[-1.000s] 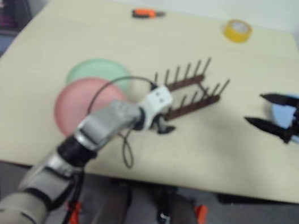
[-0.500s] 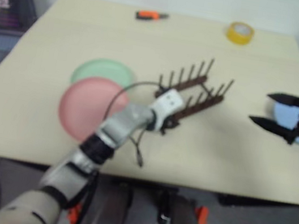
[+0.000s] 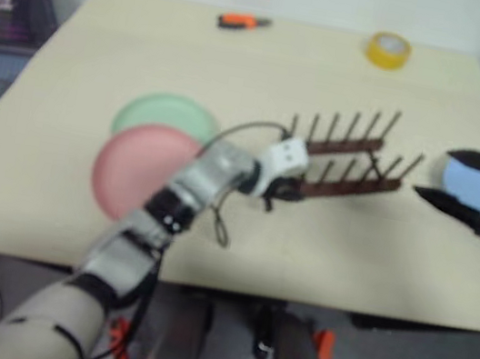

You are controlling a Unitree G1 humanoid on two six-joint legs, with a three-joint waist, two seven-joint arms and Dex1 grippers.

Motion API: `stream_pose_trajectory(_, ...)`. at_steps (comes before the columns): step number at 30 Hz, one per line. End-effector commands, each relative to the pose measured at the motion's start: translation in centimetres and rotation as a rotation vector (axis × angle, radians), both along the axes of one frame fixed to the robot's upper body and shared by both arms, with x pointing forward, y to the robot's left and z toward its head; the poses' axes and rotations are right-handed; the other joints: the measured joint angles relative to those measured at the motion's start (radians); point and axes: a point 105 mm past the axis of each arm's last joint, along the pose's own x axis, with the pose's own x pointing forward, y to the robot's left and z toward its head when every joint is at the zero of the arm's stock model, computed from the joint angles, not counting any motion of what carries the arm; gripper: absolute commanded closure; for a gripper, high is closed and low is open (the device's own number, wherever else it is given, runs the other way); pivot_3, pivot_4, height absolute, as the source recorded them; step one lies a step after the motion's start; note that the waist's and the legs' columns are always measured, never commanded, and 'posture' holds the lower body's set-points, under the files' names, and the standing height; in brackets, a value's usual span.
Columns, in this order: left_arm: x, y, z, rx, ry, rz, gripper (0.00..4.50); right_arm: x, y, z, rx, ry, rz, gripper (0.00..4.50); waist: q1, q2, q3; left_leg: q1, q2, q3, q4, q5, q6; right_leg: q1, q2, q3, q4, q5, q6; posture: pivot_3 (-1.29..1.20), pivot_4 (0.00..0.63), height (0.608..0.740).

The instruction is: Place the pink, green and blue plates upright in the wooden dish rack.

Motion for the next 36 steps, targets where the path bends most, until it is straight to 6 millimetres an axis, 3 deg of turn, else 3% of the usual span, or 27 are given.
stream_pose_trajectory(1,-0.2,-1.5,1.4,-0.005,-0.079,-0.13,3.49,-1.0,-0.1,1.5,-0.018,-0.059,-0.02,0.0,0.0,0.0,0.0,0.0,0.0,0.0,0.0,0.0,0.0,0.0,0.0,0.0,0.0,0.0,0.0,0.0,0.15,0.74)
stream_pose_trajectory(10,1.5,-1.9,1.1,0.051,-0.098,-0.087,3.49,-2.0,0.0,1.1,-0.005,-0.058,-0.051,0.0,-0.009,0.0,0.0,0.001,0.001,0.0,0.0,0.0,0.0,0.0,0.002,0.001,0.0,0.0,0.0,0.0,0.15,0.74)
stream_pose_trajectory(19,0.5,-2.8,0.9,0.022,-0.062,-0.068,3.49,-1.7,0.1,1.0,0.004,-0.058,-0.049,0.0,-0.008,0.0,0.0,0.001,0.001,0.0,0.0,0.0,0.0,0.0,0.001,0.001,0.0,0.001,0.001,0.0,0.15,0.74)
stream_pose_trajectory(27,0.8,-3.1,1.2,0.012,-0.092,-0.053,3.49,-1.3,0.2,1.0,0.003,-0.052,-0.027,0.0,-0.009,0.0,0.0,0.001,0.001,0.0,0.0,0.0,0.0,0.0,0.002,0.001,0.0,0.001,0.001,0.0,0.15,0.74)
stream_pose_trajectory(36,1.6,-0.8,1.9,0.025,-0.125,0.001,0.45,-1.2,0.1,0.9,-0.002,-0.048,-0.032,0.0,-0.01,0.0,0.0,0.001,0.001,0.0,0.0,0.0,0.0,0.0,0.002,0.001,0.0,0.001,0.001,0.0,0.15,0.74)
